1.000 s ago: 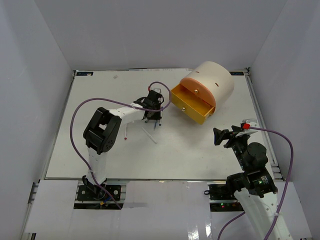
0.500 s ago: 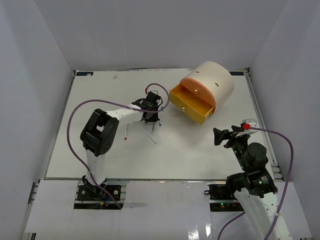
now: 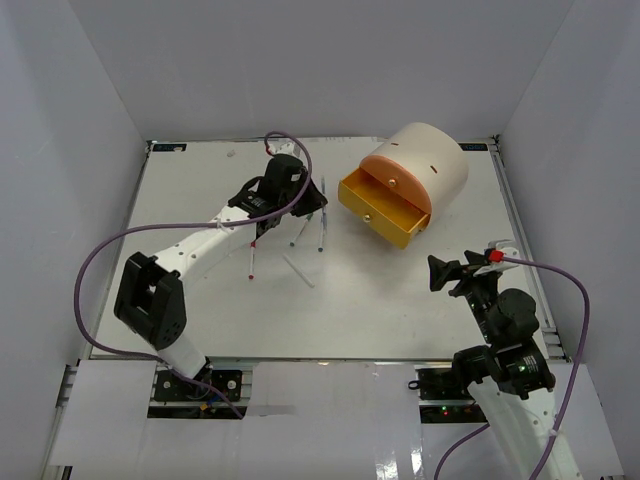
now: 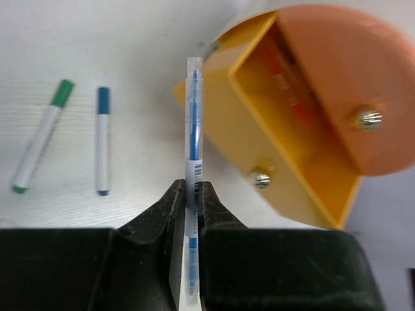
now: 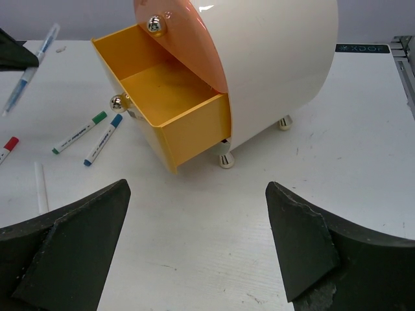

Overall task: Sort the stationery into containers
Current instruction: Place the pen in the drawer.

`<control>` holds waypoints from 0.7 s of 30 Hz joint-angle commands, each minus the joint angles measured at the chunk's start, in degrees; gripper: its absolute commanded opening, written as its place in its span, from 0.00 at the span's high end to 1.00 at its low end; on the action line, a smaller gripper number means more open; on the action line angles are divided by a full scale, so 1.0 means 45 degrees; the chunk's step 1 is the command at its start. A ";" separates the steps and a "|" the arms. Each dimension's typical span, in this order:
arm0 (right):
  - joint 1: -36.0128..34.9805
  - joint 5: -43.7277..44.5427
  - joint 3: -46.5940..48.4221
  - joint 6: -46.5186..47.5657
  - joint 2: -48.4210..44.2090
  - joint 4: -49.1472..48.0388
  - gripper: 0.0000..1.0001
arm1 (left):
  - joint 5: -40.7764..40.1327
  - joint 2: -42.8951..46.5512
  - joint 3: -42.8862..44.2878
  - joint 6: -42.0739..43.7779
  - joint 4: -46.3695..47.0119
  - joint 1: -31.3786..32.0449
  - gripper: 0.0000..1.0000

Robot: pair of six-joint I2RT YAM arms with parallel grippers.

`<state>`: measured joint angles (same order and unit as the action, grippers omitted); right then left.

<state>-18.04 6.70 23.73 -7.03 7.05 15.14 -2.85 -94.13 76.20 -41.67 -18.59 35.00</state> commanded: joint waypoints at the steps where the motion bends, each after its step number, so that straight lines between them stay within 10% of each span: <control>1: -0.0053 0.0191 0.0001 0.0116 -0.0238 -0.0590 0.09 | 0.1238 0.0779 0.0039 -0.2606 0.1702 0.0053 0.94; 21: -0.0053 0.0367 -0.0018 0.0058 -0.0629 -0.0590 0.09 | -0.2763 -0.2051 0.1464 -0.6638 0.5907 0.2240 0.87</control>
<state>-18.04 7.42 23.73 -7.03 4.93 14.98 -10.44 -103.74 80.40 -69.23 5.08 44.12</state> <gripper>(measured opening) 0.911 0.198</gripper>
